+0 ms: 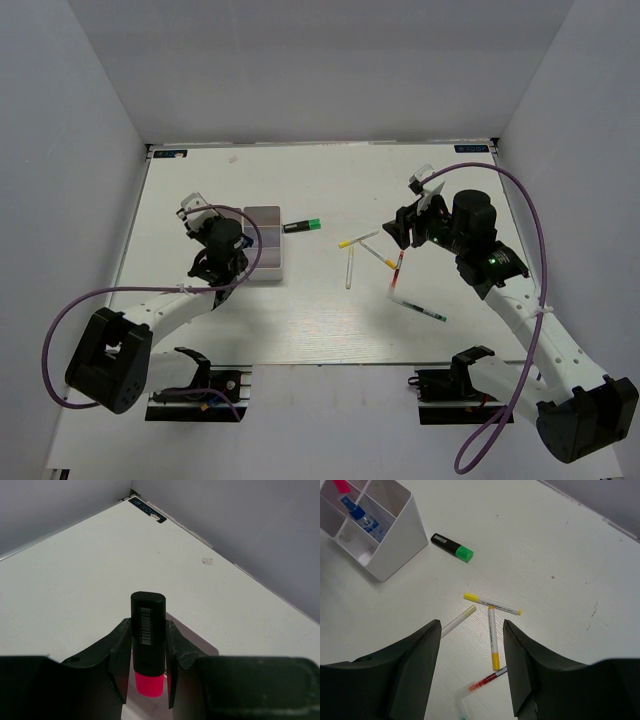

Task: Sort the stationery into containers
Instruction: Place the stationery into the container, then grab a piece of stationery with the right arm

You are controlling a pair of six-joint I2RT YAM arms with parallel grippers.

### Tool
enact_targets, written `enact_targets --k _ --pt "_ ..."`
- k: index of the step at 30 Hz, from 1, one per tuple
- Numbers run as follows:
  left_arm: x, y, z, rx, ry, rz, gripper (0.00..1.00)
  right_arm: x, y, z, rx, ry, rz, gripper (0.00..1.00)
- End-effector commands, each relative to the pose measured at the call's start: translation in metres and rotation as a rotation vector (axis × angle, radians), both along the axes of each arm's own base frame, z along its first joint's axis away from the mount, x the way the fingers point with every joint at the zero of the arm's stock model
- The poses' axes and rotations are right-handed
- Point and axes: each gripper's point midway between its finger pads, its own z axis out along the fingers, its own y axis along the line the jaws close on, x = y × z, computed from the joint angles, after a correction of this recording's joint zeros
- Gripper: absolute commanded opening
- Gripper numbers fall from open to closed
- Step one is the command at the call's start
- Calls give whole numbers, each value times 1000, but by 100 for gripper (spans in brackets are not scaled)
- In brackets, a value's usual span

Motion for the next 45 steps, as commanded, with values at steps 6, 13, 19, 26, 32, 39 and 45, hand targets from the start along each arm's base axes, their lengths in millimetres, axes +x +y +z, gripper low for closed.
enact_targets --k 6,13,19,26,32,39,45 --pt "-2 -1 -11 -83 -24 -24 37 -1 2 7 18 -22 13 58" --pt "-6 -2 -6 -119 -34 -39 60 -1 2 8 20 -24 14 60" --pt "-9 -11 9 -179 -59 -96 77 0 5 4 -16 -44 61 63" --pt "-14 -76 42 -258 20 -475 98 -13 44 -44 -177 -88 520 62" --pt "-38 -131 68 -260 171 -810 99 2 76 -95 -304 -13 840 74" --pt "-84 -128 87 -116 240 -977 99 54 114 -117 -399 -88 899 86" --pt "-116 -81 73 -21 170 -861 99 91 143 -122 -420 -155 944 83"
